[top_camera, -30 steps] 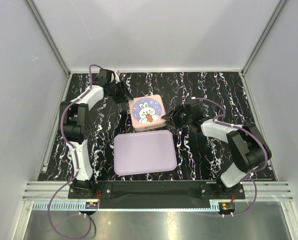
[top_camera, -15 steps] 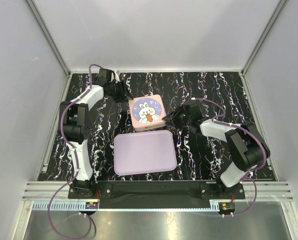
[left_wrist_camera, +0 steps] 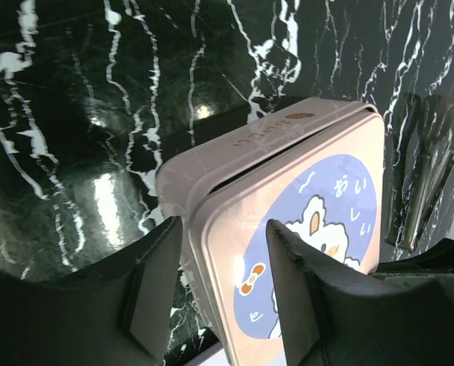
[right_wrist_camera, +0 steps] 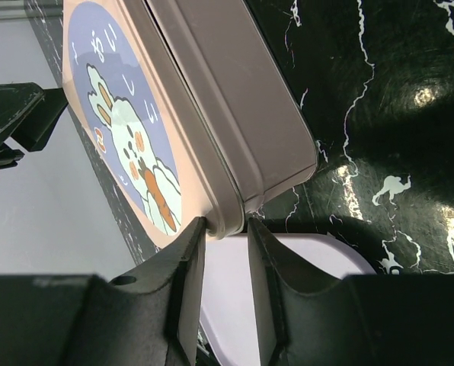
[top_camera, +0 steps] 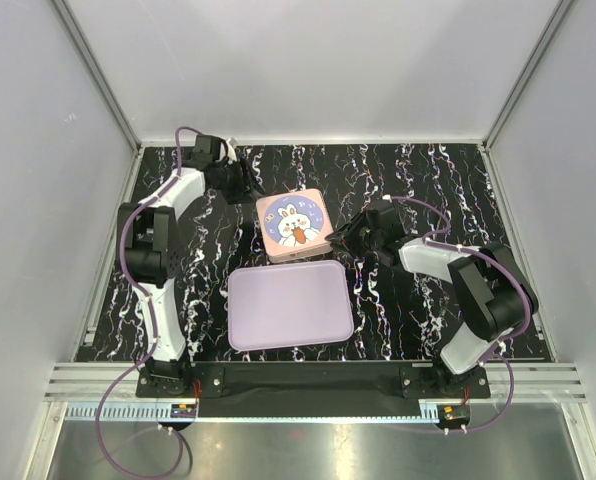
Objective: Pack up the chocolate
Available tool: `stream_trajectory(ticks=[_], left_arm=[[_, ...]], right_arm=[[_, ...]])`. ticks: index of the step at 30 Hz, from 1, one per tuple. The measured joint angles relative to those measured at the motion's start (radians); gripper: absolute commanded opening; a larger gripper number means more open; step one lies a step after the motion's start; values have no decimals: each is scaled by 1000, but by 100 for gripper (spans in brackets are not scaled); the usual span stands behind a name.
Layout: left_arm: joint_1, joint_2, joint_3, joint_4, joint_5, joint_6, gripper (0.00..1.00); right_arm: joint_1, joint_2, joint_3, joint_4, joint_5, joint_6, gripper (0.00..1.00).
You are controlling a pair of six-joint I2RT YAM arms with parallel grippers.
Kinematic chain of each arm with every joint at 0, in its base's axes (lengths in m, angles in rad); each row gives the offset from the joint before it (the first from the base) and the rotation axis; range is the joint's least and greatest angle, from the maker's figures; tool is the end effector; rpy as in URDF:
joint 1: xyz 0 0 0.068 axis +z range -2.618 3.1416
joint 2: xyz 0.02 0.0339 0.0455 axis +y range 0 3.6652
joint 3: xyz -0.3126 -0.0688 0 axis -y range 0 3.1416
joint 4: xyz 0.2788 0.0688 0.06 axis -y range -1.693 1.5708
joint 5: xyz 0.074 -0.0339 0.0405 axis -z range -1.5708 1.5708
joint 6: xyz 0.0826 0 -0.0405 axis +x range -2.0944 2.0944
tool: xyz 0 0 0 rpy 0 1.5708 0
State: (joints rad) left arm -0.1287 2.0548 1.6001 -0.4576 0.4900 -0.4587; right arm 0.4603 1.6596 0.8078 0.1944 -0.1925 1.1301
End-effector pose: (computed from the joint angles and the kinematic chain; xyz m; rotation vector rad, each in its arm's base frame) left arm 0.5228 -0.1069 0.2055 -0.2016 2.5218 -0.8526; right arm 0.3507 0.1915 0.1598 0.6920 2.3403 1.0200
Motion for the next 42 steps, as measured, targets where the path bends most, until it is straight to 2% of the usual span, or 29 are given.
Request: stream_trajectory(ticks=[6, 10, 13, 16, 19, 20, 24, 42], left_arm=[[29, -3, 4, -35, -42, 14, 56], [39, -45, -32, -35, -60, 14, 54], [38, -101, -80, -26, -57, 14, 48], [37, -143, -127, 0, -43, 11, 38], [35, -151, -156, 24, -14, 1, 20], [35, -150, -164, 30, -8, -4, 12], [29, -148, -171, 30, -6, -15, 0], [-40, -25, -137, -17, -61, -53, 0]], right_arm=[[3, -2, 0, 3, 11, 0, 33], [3, -2, 0, 4, 16, 0, 33], [3, -2, 0, 4, 17, 0, 32], [3, -2, 0, 4, 19, 0, 32], [4, -2, 0, 5, 20, 0, 32], [3, -2, 0, 5, 20, 0, 31], [4, -2, 0, 8, 27, 0, 31], [4, -2, -1, 12, 44, 1, 32]])
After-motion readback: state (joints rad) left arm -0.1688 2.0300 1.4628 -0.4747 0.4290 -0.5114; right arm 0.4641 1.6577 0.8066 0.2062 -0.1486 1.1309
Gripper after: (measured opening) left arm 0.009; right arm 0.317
